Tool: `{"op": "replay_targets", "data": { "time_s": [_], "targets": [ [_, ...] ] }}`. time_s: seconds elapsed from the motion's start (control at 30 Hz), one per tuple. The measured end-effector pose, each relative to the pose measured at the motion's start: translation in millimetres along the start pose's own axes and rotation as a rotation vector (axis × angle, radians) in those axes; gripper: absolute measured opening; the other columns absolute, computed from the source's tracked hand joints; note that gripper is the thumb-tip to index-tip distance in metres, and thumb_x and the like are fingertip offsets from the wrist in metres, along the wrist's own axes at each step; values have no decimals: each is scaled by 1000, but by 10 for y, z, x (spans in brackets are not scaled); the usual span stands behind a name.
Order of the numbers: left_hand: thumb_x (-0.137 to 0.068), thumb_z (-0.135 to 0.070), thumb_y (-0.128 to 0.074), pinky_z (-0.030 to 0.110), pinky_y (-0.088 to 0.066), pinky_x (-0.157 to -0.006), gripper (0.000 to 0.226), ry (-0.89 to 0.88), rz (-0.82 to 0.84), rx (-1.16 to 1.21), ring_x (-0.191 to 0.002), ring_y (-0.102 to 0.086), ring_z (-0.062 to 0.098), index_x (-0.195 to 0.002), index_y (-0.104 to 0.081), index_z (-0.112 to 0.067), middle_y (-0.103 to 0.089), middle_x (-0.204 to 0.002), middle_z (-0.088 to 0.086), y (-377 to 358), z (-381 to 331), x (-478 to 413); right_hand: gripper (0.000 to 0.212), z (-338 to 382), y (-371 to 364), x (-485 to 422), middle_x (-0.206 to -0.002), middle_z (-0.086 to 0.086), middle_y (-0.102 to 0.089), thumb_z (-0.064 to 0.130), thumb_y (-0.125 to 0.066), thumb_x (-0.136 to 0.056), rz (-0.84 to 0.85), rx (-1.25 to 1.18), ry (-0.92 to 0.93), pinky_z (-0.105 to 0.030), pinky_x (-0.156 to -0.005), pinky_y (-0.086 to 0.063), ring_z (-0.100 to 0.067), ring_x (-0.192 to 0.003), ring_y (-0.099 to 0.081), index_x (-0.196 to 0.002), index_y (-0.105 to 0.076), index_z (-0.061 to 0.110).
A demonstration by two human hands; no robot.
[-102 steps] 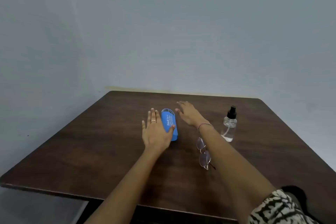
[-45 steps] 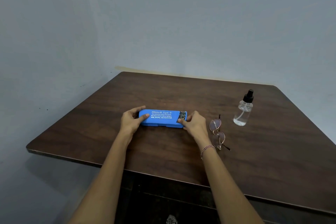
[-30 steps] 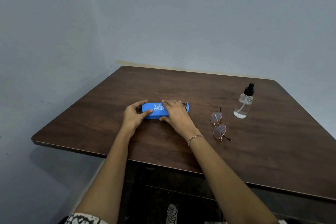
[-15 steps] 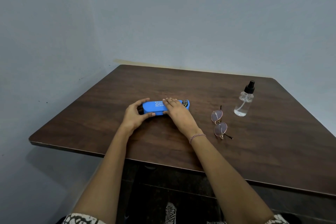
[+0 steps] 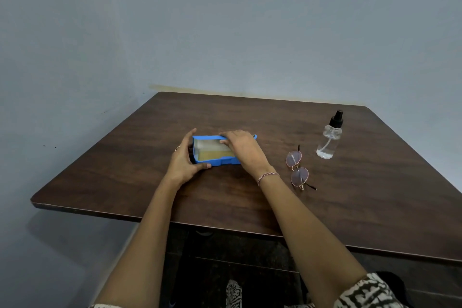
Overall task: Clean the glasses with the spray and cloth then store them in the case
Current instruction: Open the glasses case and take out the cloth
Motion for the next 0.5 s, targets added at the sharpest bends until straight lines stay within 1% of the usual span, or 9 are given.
{"op": "replay_targets", "data": {
  "time_s": [0.07,0.1,0.17,0.23,0.3,0.37,0.43,0.5],
  "targets": [
    [-58,-7,-88,26,-39,-95,122,17,0,5,-113,-45,10,-149,-13,-38,-47,-131,5,9,3,-10,33,-33,22,-87,-100,-11,-68,32,-40,-100,-13,44,-43,-35,-86,-40,-27,-94,-61,-117,-54,8],
    [-57,-7,-89,27,-39,-95,128,15,-4,-1,-111,-46,10,-149,-5,-41,-44,-131,7,13,7,-9,32,-51,25,-139,-95,-10,-68,34,-39,-100,-13,76,-58,-35,-84,-40,-27,-90,-61,-113,-53,9],
    [-55,-9,-91,25,-39,-95,138,6,-25,-12,-106,-47,9,-146,5,-45,-38,-129,8,19,11,5,32,-99,35,-246,-90,-9,-68,35,-37,-100,6,96,-80,-34,-83,-38,-28,-86,-62,-108,-53,8],
    [-54,-11,-92,26,-38,-95,143,12,-43,-22,-104,-45,7,-141,14,-51,-33,-129,9,43,17,2,35,-157,30,-354,-87,-10,-67,36,-37,-100,24,24,-115,-31,-77,-35,-28,-82,-60,-101,-56,7],
    [-53,-14,-92,32,-38,-98,145,18,-45,-39,-108,-45,11,-135,20,-57,-30,-131,10,38,-2,2,37,-213,14,-392,-87,-11,-64,37,-38,-99,35,-42,-162,-29,-73,-31,-27,-83,-56,-97,-59,6],
    [-53,-15,-92,37,-39,-100,147,26,-54,-58,-111,-45,15,-132,24,-58,-29,-132,12,41,-3,-7,36,-241,-35,-415,-89,-9,-63,37,-40,-99,38,-73,-198,-31,-76,-31,-24,-87,-52,-95,-60,8],
    [-54,-15,-92,36,-38,-100,147,27,-63,-64,-110,-45,14,-134,25,-54,-29,-130,11,41,2,-15,33,-241,-62,-412,-91,-3,-62,38,-43,-98,6,-86,-216,-32,-80,-33,-20,-92,-50,-94,-63,11],
    [-54,-14,-92,32,-38,-98,147,26,-83,-72,-106,-45,11,-138,24,-49,-30,-127,10,45,21,-33,30,-227,-46,-380,-95,2,-60,39,-47,-95,-53,-112,-206,-30,-83,-32,-16,-96,-48,-98,-66,16]
  ]
}}
Point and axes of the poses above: each hand's wrist, its own x-axis away from the middle knuckle, its own y-axis out of the back of the hand, z = x × y, the point moved 4 cm from there along -x, towards the middle knuckle
